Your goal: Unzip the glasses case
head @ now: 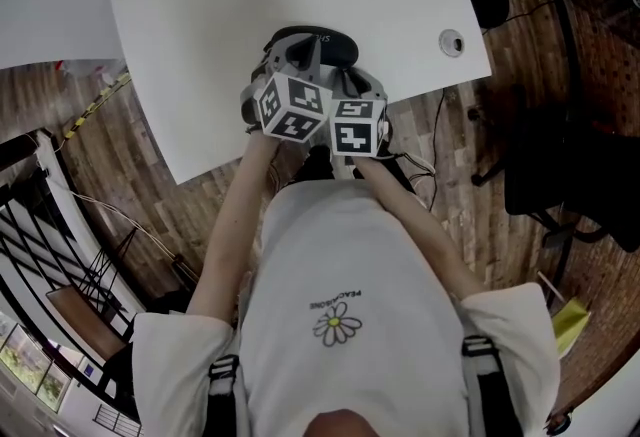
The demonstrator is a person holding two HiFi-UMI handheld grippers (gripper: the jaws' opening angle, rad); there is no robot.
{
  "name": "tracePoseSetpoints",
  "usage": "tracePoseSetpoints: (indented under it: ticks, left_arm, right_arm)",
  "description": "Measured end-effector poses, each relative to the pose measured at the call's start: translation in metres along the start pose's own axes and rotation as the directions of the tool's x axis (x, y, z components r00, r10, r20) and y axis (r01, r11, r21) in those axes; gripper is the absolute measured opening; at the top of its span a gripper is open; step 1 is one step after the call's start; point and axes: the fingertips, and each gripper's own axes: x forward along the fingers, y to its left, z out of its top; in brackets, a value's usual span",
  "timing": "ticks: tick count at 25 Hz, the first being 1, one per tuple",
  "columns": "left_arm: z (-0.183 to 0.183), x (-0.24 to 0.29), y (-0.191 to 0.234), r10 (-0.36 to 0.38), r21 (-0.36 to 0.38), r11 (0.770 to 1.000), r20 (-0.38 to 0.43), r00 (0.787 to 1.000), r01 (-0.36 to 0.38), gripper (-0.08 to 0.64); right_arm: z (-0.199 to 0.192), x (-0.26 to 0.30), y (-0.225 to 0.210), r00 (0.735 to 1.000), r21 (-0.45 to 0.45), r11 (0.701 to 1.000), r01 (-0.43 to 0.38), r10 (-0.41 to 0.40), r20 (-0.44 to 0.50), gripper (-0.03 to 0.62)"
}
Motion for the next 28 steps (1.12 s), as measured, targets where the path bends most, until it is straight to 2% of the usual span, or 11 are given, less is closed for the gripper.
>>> tracePoseSetpoints:
  ticks: [2,5,9,14,19,24,26,28]
  left_arm:
    - [-0.001,-0.001,0.001,-0.007,0.009,1.0,0.005,1.0,0.007,0.014]
    - [-0.002,-0.001,-0.001,-0.017,0.015,1.0,0.013,1.0,0.017,0.014]
    - [-0.001,-0.001,-0.002,-0.024,0.009,1.0,0.024,0.999,0.023,0.014]
    - [-0.002,-0.004,-0.002,-0.016,0.01,1.0,0.041,0.999,0.016,0.014]
    - [-0.001,-0.002,-0.006,-0.021,0.027,0.999,0.037,0.999,0.02,0.014]
    - [-0.006,-0.005,-0.008,-0.019,0.023,1.0,0.039,0.999,0.018,0.012]
    - [-0.006,-0.005,-0.009,-0.007,0.003,1.0,0.044,0.999,0.007,0.012]
    - [-0.006,-0.005,-0.009,-0.012,-0.037,0.999,0.036,0.999,0.013,0.012]
  right_arm:
    - [-0.002,-0.004,-0.001,1.0,-0.007,1.0,0.028,-0.028,-0.003,0.02]
    - [-0.005,-0.005,-0.002,0.999,-0.013,0.999,0.047,-0.047,-0.015,0.018]
    - [-0.002,-0.004,0.001,1.0,-0.033,0.999,0.015,-0.015,0.002,0.008]
    - [-0.002,-0.006,0.003,0.998,0.015,0.998,-0.056,0.056,-0.012,0.006]
    - [-0.002,-0.008,-0.009,0.997,-0.001,0.997,-0.075,0.075,-0.034,0.006]
    - [0.001,0.006,-0.035,0.994,-0.075,0.993,-0.096,0.091,-0.067,0.006]
    - [0.003,0.011,-0.037,0.988,-0.182,0.973,-0.143,0.128,-0.09,0.006]
    - [0.002,0.011,-0.035,0.976,-0.281,0.937,-0.209,0.183,-0.116,0.006]
